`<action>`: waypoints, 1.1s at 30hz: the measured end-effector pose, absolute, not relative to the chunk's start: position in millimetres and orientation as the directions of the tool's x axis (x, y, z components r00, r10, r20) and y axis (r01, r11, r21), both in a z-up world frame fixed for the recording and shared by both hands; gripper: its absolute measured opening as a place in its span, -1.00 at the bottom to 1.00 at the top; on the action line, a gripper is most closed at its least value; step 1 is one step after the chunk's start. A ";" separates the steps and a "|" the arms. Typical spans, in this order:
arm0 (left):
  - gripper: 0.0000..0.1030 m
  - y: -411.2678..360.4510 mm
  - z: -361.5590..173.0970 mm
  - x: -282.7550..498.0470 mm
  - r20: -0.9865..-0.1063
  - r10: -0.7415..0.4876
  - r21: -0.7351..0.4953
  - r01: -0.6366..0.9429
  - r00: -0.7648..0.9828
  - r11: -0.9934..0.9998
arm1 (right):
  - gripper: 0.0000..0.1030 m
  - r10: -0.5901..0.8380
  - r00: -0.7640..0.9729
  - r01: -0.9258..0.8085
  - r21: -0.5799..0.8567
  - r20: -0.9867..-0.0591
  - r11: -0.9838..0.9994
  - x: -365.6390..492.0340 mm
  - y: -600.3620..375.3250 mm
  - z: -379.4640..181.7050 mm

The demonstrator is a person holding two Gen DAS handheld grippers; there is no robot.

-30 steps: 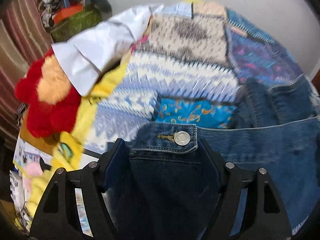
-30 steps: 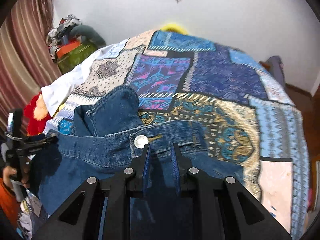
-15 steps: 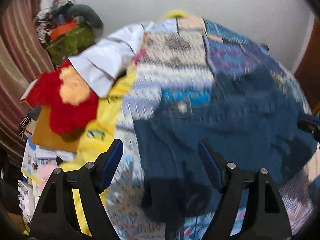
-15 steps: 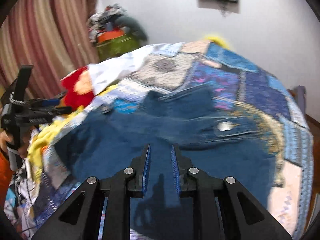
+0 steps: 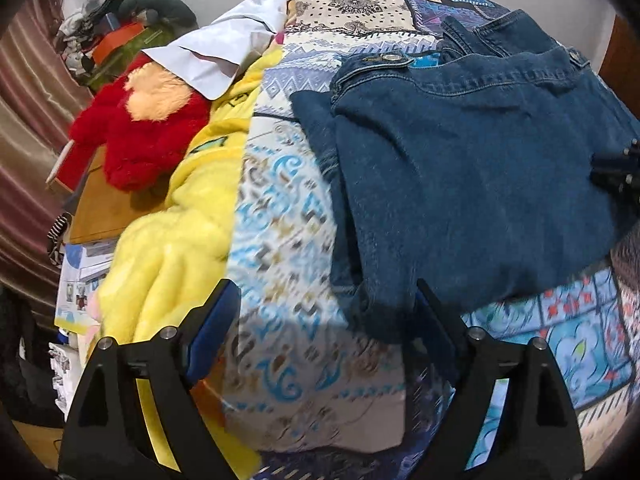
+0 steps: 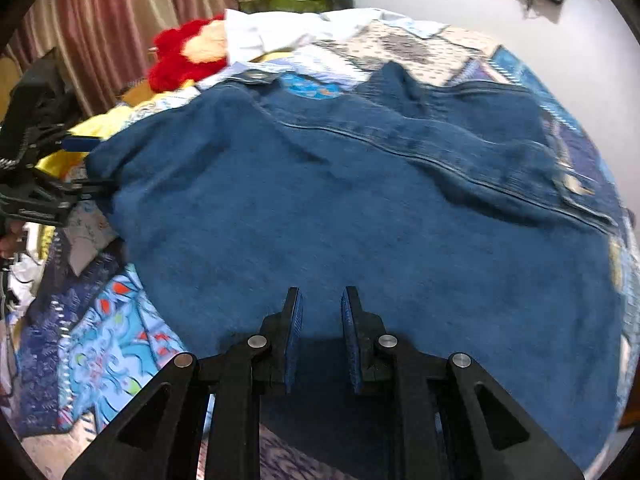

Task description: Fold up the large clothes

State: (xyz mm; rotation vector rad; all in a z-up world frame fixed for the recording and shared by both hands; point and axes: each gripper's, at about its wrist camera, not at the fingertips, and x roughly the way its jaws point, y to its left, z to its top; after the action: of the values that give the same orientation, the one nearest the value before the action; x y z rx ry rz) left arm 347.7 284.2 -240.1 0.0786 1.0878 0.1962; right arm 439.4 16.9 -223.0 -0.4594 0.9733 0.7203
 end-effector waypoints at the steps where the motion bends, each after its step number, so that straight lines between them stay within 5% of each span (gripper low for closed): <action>1: 0.70 285.0 -239.8 344.8 -0.870 0.208 0.168 -0.129 0.447 0.977 | -0.69 0.341 0.362 -0.718 -0.027 -0.868 0.695 440.2 8.0 -221.2; 7: 0.70 292.9 -239.3 331.7 -0.871 0.209 0.145 -0.174 0.444 0.974 | -0.69 0.314 0.388 -0.613 0.011 -0.866 0.790 457.1 -58.5 -209.3; 13: 0.68 301.1 -234.7 308.4 -0.841 0.356 0.281 -0.233 0.407 0.931 | -0.69 0.275 0.460 -0.528 -0.011 -0.845 0.849 457.5 -123.1 -187.6; 19: 0.66 318.6 -213.1 299.2 -0.864 0.258 0.146 -0.274 0.433 0.951 | -0.68 0.223 0.464 -0.386 0.032 -0.857 0.922 462.7 -190.1 -182.1; 25: 0.66 296.5 -191.7 346.5 -0.834 0.248 0.144 -0.240 0.493 0.960 | -0.68 0.251 0.455 -0.287 0.126 -0.855 0.950 477.5 -214.5 -172.5; 33: 0.66 290.9 -217.6 438.9 -0.867 0.206 0.093 -0.260 0.453 0.961 | -0.68 0.359 0.456 -0.406 0.168 -0.814 0.898 506.7 -148.9 -163.5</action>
State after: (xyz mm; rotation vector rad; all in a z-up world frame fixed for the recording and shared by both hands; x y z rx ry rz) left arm 438.9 290.9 -217.6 -0.0556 1.0629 0.2879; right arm 506.7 -148.9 -163.5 -0.0532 0.9903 0.4718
